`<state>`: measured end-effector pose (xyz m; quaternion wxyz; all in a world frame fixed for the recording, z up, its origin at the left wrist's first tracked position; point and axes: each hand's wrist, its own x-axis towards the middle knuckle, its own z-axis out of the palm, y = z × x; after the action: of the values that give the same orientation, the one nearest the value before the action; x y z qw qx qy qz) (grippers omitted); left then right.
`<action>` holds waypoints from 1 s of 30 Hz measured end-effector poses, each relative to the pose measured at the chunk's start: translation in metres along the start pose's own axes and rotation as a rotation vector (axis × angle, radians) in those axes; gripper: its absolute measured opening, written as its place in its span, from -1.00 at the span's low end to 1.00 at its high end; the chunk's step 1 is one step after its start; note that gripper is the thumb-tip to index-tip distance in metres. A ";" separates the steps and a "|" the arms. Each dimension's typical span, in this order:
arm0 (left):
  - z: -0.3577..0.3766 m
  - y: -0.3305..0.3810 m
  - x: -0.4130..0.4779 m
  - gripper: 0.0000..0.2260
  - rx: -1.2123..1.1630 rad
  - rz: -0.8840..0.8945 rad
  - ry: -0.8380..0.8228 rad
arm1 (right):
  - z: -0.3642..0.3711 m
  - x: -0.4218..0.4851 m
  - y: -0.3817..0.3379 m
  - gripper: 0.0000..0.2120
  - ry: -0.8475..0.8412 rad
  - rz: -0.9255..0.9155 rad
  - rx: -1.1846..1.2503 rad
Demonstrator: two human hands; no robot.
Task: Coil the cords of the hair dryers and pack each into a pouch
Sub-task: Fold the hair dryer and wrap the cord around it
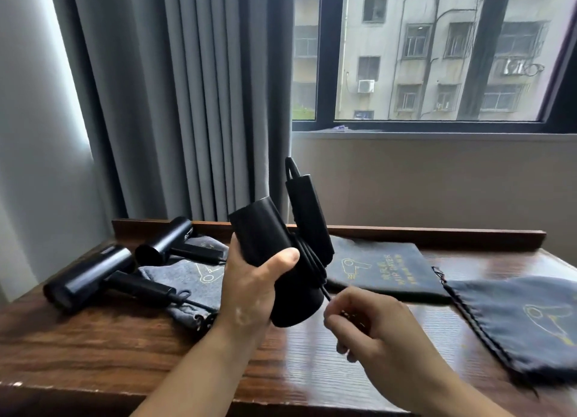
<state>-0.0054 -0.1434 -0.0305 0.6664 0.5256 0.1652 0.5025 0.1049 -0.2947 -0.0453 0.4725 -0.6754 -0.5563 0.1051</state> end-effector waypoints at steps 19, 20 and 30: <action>0.021 -0.039 -0.021 -0.47 -0.031 -0.119 -0.142 | -0.016 0.000 0.031 -0.77 0.215 -0.370 -0.016; 0.023 -0.042 -0.023 -0.48 -0.031 -0.126 -0.144 | -0.014 -0.001 0.033 -0.76 0.265 -0.363 0.008; 0.044 -0.063 -0.029 -0.44 -0.187 -0.208 -0.081 | -0.010 0.000 0.058 -0.01 0.417 0.003 0.255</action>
<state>0.0461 -0.1880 -0.0767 0.7670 0.4612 0.1444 0.4221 0.1497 -0.2960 -0.0833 0.6582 -0.6185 -0.4279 0.0334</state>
